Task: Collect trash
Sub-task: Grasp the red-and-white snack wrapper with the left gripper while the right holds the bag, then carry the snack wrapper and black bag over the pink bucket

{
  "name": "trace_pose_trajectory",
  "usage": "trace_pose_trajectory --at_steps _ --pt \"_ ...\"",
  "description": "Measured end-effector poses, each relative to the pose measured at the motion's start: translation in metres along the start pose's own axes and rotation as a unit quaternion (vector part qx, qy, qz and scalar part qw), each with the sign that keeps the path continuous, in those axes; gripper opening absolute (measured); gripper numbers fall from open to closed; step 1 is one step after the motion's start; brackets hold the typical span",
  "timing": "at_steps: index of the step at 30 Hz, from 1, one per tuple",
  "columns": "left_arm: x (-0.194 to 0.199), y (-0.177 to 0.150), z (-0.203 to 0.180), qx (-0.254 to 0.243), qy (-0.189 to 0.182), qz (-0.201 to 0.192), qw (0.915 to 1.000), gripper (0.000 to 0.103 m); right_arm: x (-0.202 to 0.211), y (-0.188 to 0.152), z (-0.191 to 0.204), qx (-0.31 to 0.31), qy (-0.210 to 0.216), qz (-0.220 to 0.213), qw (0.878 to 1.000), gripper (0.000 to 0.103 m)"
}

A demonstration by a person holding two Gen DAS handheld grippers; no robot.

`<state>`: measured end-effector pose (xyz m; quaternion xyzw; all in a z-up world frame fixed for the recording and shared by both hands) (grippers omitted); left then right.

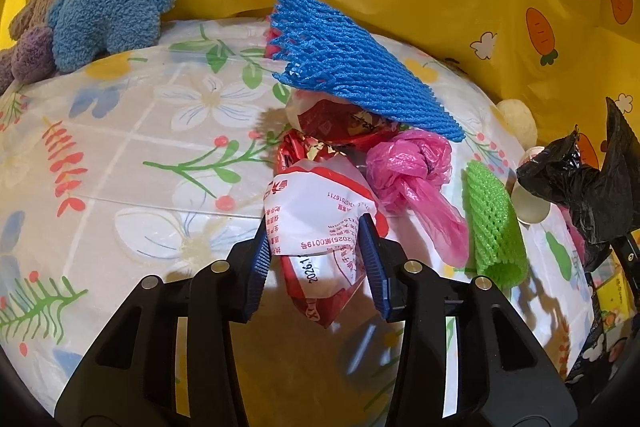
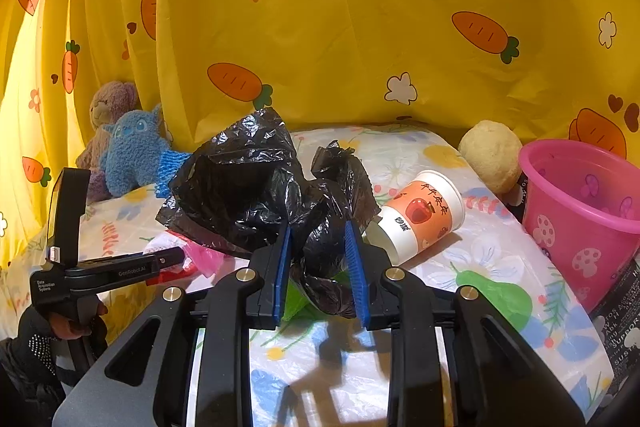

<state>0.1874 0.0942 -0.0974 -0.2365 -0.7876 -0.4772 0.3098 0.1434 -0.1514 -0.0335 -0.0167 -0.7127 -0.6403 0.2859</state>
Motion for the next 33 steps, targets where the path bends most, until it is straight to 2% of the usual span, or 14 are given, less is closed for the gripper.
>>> trace_pose_trajectory --at_steps 5,16,24,33 --pt "0.016 -0.005 -0.002 -0.001 -0.012 -0.021 0.9997 0.037 0.008 -0.002 -0.003 -0.001 -0.005 -0.001 1.000 0.027" --pt "0.073 -0.012 -0.020 -0.024 -0.042 -0.083 0.9954 0.036 0.026 -0.008 -0.014 -0.007 -0.019 -0.010 1.000 0.027" --pt "0.085 -0.020 -0.056 -0.060 -0.064 -0.089 0.9922 0.036 0.044 -0.007 -0.024 -0.015 -0.034 -0.023 0.999 0.027" --pt "0.093 -0.029 -0.116 -0.104 -0.114 -0.084 0.9844 0.036 0.061 -0.007 -0.050 -0.030 -0.054 -0.038 0.997 0.025"
Point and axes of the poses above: each gripper's, at about its wrist camera, not at the fingertips, and x roughly against the way its jaws point, z to its left, y to its top, the point moved 4 cm from there along -x, roughly the way its jaws point, and after that the axes turned 13 degrees about x, right-handed, at the moved point
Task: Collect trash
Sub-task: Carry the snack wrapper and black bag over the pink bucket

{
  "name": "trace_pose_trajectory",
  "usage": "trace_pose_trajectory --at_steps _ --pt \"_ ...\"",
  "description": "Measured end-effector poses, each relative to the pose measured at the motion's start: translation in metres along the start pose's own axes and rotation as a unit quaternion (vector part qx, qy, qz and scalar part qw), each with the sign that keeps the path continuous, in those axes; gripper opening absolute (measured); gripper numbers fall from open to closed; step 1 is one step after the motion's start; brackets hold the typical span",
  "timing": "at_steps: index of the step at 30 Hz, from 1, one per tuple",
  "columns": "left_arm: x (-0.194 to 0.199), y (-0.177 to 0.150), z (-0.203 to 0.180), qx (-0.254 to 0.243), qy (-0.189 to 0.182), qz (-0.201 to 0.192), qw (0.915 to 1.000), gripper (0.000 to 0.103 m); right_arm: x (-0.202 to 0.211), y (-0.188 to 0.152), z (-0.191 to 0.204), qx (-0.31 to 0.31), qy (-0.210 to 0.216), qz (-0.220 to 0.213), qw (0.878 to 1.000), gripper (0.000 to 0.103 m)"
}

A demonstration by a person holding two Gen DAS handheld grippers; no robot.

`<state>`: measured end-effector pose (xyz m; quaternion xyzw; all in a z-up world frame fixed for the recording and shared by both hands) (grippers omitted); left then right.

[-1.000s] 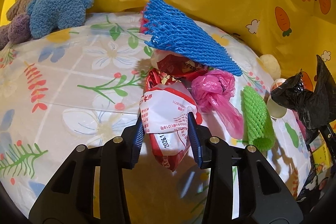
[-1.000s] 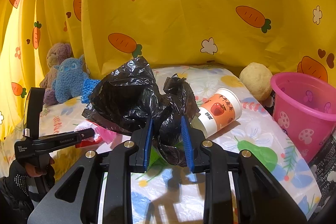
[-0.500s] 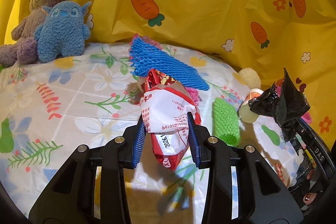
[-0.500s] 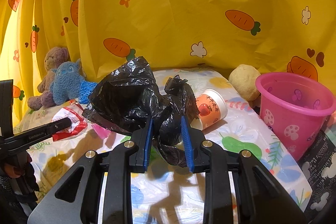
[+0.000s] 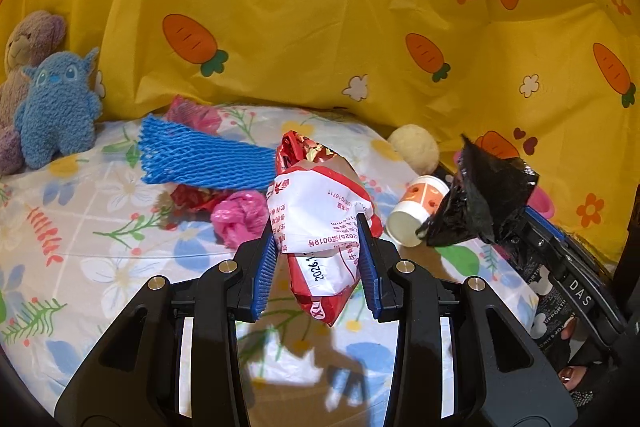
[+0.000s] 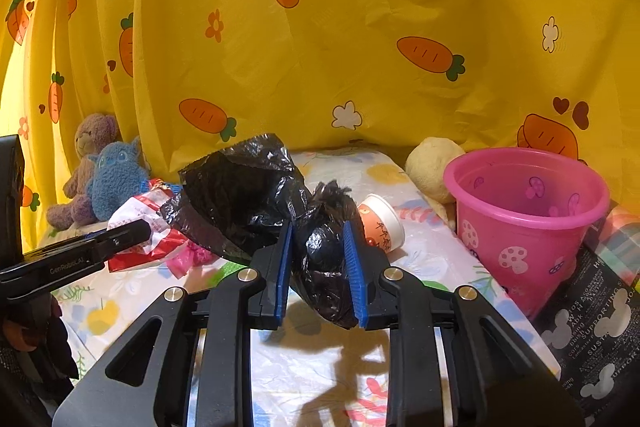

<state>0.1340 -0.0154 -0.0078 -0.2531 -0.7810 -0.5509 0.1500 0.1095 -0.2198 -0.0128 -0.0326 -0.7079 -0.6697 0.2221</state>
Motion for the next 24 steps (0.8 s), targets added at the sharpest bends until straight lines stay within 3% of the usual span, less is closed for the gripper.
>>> trace_pose_trajectory --at_steps 8,17,24 --pt "-0.017 -0.007 -0.023 -0.011 -0.017 0.018 0.9996 0.036 -0.006 -0.012 -0.016 -0.011 0.005 0.014 1.000 0.020" --pt "-0.025 -0.003 -0.047 -0.031 -0.028 0.024 0.9988 0.036 0.002 -0.002 -0.032 -0.026 -0.004 -0.005 1.000 0.017" --pt "-0.036 0.013 -0.105 -0.067 -0.077 0.021 0.9946 0.036 0.019 0.025 -0.065 -0.034 -0.044 -0.042 0.998 0.017"
Point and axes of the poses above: each gripper's, at about its wrist camera, not at the fingertips, and x roughly against the way its jaws point, z to its left, y to its top, the point moved 4 cm from there along -x, roughly the way its jaws point, and after that the axes turned 13 degrees about x, right-handed, at the moved point
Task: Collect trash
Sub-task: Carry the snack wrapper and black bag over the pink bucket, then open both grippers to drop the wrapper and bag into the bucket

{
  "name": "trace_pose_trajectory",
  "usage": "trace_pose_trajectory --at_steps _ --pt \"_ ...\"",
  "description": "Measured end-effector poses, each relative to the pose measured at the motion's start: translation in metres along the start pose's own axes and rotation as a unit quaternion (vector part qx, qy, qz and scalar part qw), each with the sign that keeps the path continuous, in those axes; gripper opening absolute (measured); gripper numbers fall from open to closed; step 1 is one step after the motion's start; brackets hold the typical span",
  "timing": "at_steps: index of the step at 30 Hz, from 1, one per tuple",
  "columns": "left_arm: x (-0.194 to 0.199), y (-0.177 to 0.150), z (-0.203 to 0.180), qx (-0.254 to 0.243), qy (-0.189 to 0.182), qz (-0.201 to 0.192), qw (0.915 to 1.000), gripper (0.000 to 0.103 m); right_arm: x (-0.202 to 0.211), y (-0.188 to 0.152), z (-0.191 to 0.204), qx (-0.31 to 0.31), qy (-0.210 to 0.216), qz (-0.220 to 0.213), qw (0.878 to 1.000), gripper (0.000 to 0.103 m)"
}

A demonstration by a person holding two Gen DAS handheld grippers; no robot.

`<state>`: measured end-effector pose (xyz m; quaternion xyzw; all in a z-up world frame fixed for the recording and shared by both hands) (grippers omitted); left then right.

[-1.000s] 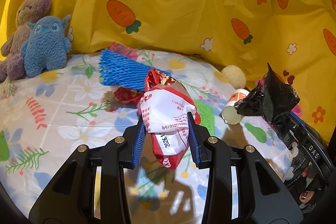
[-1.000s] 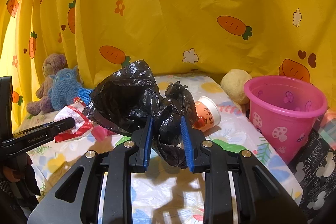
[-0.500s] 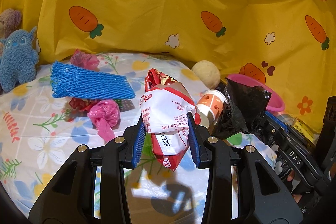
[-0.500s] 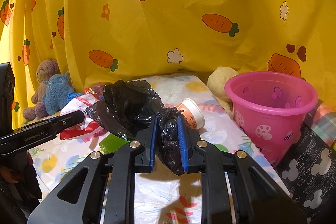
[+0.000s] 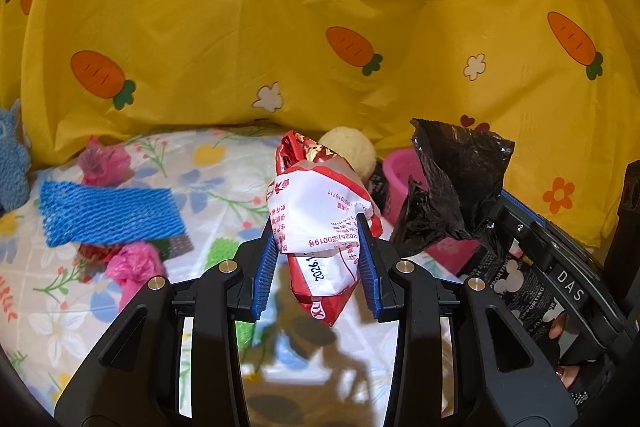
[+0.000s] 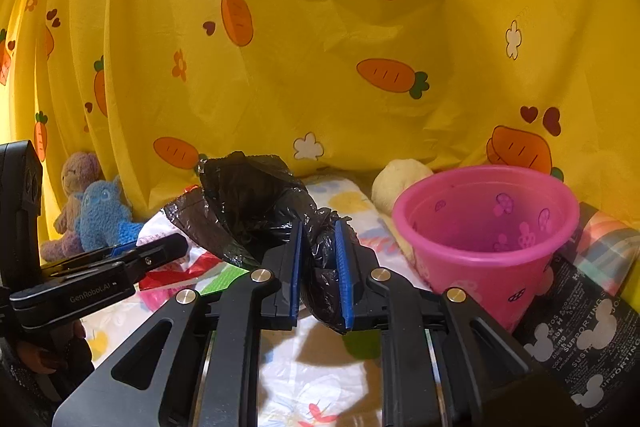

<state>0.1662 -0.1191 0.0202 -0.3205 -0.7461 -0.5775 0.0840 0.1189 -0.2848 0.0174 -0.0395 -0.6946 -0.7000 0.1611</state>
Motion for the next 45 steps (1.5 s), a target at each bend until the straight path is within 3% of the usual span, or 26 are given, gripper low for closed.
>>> trace_pose_trajectory --at_steps 6,15,26,40,45 --pt "-0.041 0.016 -0.062 -0.030 -0.055 0.011 0.9980 0.036 0.004 0.021 -0.052 -0.005 -0.074 -0.025 0.997 0.017" --pt "-0.118 0.011 -0.132 -0.071 -0.103 0.038 0.9914 0.036 -0.012 0.014 -0.121 -0.034 -0.138 -0.002 0.990 0.017" --pt "-0.173 -0.004 -0.154 -0.076 -0.123 0.086 0.9858 0.037 -0.033 -0.005 -0.157 -0.056 -0.163 0.029 0.985 0.017" --pt "-0.191 -0.012 -0.158 -0.076 -0.137 0.106 0.9819 0.040 -0.049 -0.010 -0.168 -0.053 -0.178 0.050 0.981 0.018" --pt "-0.196 -0.014 -0.155 -0.067 -0.137 0.112 0.9818 0.048 -0.054 -0.013 -0.170 -0.055 -0.178 0.057 0.981 0.018"
Point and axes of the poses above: each gripper's, at about its wrist camera, not at the fingertips, and x roughly against the way its jaws point, z to its left, y to its top, the point moved 4 cm from there along -x, roughly the way its jaws point, and after that the axes turned 13 degrees about x, right-handed, at the moved point
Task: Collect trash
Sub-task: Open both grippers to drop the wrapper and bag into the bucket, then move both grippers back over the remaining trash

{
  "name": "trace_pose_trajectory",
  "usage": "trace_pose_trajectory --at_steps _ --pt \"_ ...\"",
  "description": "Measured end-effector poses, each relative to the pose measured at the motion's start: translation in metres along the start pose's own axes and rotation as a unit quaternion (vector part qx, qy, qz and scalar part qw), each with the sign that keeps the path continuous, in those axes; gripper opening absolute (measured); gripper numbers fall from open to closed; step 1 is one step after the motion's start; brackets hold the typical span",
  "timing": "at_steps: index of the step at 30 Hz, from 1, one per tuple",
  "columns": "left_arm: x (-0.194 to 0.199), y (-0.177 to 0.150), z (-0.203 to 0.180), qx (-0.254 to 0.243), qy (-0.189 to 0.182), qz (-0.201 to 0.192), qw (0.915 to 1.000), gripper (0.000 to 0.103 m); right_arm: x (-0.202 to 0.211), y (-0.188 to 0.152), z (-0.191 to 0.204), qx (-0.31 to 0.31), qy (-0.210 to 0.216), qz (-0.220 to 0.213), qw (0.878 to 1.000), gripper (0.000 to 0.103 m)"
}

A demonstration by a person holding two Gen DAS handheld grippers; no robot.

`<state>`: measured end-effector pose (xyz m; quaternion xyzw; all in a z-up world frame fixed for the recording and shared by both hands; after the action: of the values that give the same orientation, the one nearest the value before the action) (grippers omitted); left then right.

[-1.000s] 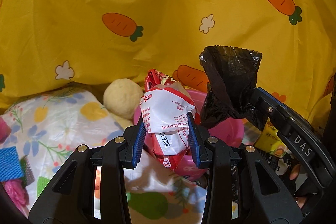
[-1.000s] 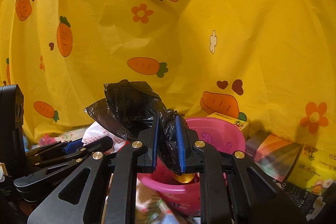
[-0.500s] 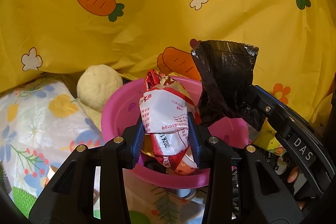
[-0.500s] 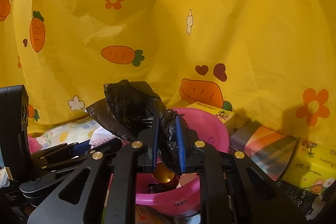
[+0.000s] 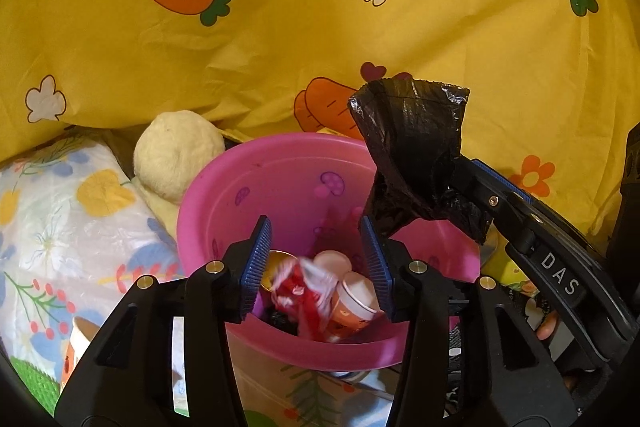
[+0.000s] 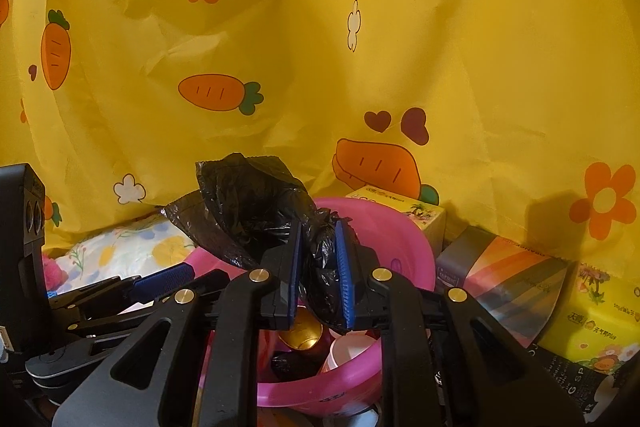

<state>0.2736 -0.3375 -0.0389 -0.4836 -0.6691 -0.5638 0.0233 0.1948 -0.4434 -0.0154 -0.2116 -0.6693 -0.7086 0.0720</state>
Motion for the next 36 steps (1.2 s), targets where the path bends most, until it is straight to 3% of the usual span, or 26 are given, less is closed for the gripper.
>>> trace_pose_trajectory --at_steps 2,7,13,24,36 --pt "0.001 0.000 0.002 0.002 0.004 -0.004 1.0000 0.060 -0.001 -0.001 0.000 0.000 0.000 0.001 1.000 0.018" --pt "0.010 0.002 0.010 0.014 0.013 -0.021 0.9996 0.078 -0.002 -0.001 -0.002 -0.002 0.000 0.001 1.000 0.021" --pt "0.026 0.004 0.021 0.023 0.040 -0.044 0.9980 0.091 -0.001 -0.002 -0.002 -0.003 -0.001 0.000 1.000 0.034" --pt "0.068 -0.004 0.037 0.031 0.081 -0.087 0.9925 0.097 0.020 -0.002 0.012 0.016 -0.009 -0.027 0.999 0.080" --pt "0.119 -0.028 0.060 0.032 0.145 -0.114 0.9824 0.097 0.039 -0.017 0.047 0.041 0.015 -0.023 0.999 0.087"
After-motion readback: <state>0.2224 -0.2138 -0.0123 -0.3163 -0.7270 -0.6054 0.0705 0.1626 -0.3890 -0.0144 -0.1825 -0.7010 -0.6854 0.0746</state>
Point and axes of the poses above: each gripper's, at about its wrist camera, not at the fingertips, and x roughly against the way its jaws point, z to its left, y to its top, the point moved 4 cm from there along -x, roughly the way its jaws point, and after that the axes turned 13 degrees about x, right-handed, at the moved point
